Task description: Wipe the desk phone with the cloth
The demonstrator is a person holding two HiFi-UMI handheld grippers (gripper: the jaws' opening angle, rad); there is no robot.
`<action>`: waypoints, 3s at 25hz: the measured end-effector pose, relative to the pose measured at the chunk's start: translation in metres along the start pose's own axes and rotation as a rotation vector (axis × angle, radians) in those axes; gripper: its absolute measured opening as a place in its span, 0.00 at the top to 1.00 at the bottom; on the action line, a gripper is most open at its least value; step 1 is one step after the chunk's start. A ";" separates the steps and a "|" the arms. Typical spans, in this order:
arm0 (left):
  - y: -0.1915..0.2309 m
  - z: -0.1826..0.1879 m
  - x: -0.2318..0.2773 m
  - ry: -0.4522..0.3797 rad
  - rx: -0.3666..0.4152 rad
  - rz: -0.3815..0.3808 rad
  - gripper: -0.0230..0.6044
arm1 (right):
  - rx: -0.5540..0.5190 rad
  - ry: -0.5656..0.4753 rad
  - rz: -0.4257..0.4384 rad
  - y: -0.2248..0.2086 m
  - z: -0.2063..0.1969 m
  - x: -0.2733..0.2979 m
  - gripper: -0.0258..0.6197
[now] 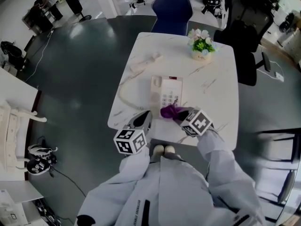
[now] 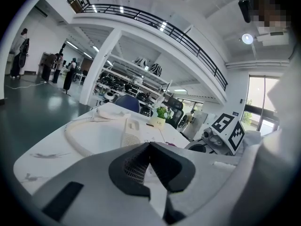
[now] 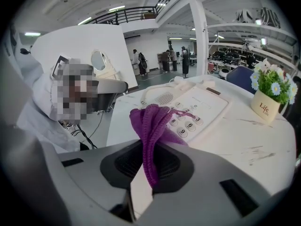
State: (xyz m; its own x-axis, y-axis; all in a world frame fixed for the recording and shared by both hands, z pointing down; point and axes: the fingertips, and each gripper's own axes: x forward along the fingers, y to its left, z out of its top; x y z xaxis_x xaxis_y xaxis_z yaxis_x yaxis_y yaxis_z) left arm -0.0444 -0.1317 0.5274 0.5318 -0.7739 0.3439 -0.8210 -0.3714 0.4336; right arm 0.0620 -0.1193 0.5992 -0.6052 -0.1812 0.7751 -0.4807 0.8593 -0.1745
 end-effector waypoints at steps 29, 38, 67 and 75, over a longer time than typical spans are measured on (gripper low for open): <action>0.009 0.032 -0.009 -0.094 0.011 0.040 0.97 | 0.149 -0.420 0.043 0.005 0.062 -0.046 0.90; 0.035 0.051 0.013 -0.056 0.013 -0.014 0.97 | 0.193 -0.489 -0.065 -0.032 0.098 -0.047 0.90; 0.076 0.071 0.076 0.069 0.024 -0.181 0.97 | 0.006 -0.328 -0.370 -0.105 0.160 0.004 0.90; 0.081 0.066 0.077 0.081 0.016 -0.187 0.97 | 0.024 -0.213 -0.305 -0.099 0.141 0.037 0.90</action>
State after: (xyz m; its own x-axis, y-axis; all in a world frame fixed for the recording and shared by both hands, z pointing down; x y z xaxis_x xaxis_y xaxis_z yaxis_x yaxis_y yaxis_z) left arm -0.0836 -0.2557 0.5341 0.6895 -0.6473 0.3249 -0.7095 -0.5131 0.4831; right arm -0.0020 -0.2781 0.5596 -0.5491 -0.5249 0.6503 -0.6725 0.7396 0.0292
